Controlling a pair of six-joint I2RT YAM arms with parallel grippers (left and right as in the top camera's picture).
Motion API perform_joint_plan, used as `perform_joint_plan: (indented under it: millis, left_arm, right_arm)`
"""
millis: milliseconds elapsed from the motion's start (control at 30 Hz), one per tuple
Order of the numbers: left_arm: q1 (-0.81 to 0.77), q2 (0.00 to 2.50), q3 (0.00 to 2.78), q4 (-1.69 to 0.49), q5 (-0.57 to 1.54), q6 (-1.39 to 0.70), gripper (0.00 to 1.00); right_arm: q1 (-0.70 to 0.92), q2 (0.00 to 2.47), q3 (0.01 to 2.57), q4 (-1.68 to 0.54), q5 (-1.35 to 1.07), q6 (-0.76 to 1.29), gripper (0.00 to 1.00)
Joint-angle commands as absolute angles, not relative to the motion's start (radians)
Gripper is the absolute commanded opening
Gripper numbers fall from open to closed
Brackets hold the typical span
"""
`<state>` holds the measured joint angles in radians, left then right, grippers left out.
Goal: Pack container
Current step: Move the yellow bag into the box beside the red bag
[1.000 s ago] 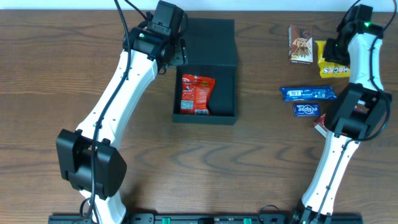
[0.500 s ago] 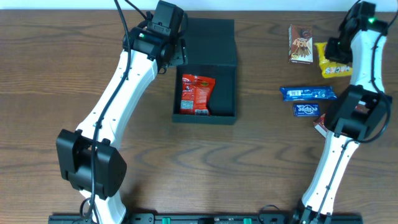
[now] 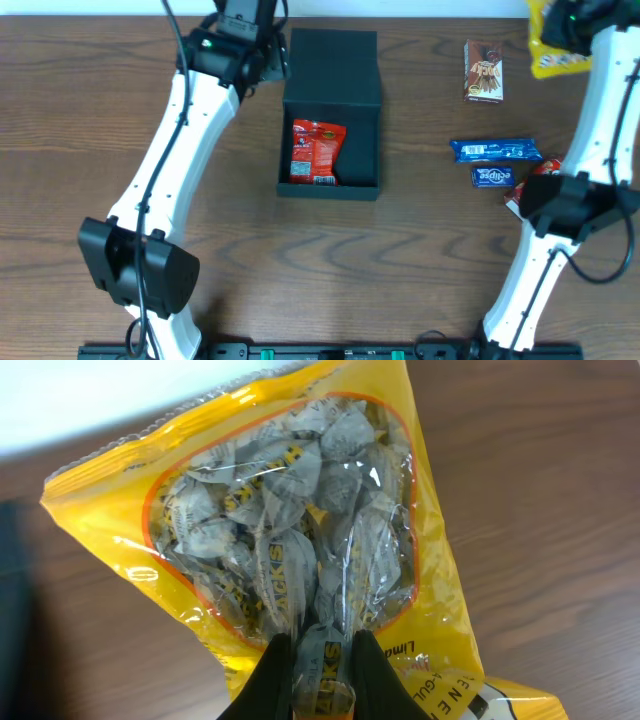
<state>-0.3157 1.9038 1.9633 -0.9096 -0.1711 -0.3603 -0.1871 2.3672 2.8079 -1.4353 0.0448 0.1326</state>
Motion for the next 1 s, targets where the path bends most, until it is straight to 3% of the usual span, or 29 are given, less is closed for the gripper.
perform_joint_plan:
  millis: [0,333,567,967]
  left_arm:
    - [-0.271,1.901,2.014,-0.916,-0.202,-0.336,0.83]
    - [-0.14,1.901,2.023,-0.923,-0.187,-0.336,0.83]
    - [-0.093,1.902,2.023,-0.923,-0.161,-0.331,0.84]
    - [-0.091,1.902,2.022,-0.923,-0.15,-0.31,0.84]
  right_arm:
    - [-0.074,2.326,2.825,-1.478,0.009,0.268,0.02]
    - [0.237,2.331,2.787,-1.594,-0.007,0.466,0.02]
    - [0.418,2.331,2.585,-1.57,-0.004,0.6,0.02]
    - [0.542,2.331,2.338,-1.587,0.013,0.767,0.02]
